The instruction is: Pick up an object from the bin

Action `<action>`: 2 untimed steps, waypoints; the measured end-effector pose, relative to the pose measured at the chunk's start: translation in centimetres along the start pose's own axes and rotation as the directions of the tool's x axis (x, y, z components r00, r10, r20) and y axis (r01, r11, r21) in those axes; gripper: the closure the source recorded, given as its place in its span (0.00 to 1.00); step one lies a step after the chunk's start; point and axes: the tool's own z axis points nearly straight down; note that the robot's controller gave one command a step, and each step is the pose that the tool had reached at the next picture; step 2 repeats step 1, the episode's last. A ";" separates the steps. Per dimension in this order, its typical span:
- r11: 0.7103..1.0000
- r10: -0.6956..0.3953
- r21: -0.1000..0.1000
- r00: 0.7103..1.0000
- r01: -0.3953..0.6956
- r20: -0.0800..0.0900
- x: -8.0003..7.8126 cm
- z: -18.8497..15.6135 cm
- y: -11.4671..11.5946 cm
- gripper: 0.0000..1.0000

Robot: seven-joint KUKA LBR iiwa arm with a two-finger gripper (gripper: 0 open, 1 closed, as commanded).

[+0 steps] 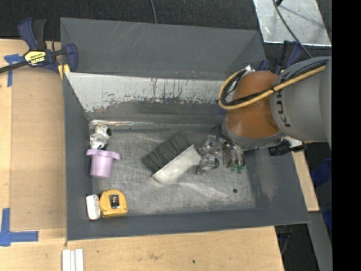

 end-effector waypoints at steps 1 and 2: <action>0.999 -0.046 -0.003 0.999 0.046 -0.006 -1.6 -17.4 -2.3 1.00; 0.999 -0.046 -0.003 0.999 0.046 -0.006 -1.6 -17.4 -2.3 1.00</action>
Offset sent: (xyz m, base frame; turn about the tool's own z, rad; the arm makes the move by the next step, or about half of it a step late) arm 0.0000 0.0000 0.0000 0.0000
